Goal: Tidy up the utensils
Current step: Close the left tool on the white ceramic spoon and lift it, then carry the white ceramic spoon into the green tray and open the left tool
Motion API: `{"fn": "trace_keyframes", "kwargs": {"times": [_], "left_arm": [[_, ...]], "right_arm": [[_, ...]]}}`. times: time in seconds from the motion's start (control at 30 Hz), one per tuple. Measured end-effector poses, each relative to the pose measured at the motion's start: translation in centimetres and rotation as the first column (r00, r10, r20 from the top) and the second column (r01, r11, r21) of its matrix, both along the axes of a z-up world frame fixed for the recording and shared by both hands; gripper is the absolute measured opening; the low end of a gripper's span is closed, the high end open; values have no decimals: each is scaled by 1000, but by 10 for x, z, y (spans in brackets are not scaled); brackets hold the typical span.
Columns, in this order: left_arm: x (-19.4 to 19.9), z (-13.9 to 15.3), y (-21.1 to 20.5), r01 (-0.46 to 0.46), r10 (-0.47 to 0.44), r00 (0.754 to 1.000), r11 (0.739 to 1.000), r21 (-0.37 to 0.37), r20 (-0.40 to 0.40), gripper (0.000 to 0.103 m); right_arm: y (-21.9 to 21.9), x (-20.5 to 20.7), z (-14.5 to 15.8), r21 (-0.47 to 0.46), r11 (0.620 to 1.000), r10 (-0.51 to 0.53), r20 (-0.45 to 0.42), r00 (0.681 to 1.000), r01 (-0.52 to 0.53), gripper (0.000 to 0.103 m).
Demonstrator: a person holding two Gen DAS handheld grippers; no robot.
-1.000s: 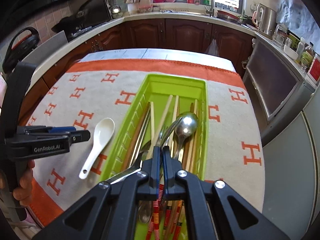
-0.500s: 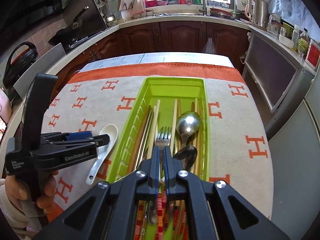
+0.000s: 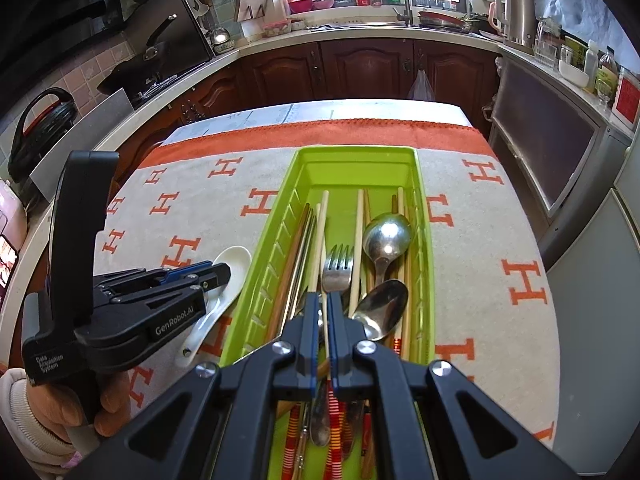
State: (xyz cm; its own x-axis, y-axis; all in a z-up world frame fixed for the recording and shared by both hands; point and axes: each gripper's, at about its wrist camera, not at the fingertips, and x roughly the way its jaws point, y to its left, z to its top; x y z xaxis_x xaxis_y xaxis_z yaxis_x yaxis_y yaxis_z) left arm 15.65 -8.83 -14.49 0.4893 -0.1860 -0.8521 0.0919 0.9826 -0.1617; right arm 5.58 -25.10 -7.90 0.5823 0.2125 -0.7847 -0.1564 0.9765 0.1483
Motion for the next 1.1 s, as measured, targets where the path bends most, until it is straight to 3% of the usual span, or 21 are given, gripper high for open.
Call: {"fn": "trace_keyframes", "kwargs": {"times": [0.1,0.57,1.1], "left_arm": [[-2,4,8,-5,5,1000,998,-55,0,2],[-29,20,38,-29,24,999,989,-144,-35,1],[-52,94,35,30,-30,1000,972,-233,7,1]], "right_arm": [[1,-1,0,12,1000,3,-1,1000,-3,4],[5,-7,1,39,999,12,-4,1000,-12,4],[0,-14,14,75,997,-11,4,1000,11,4]]}}
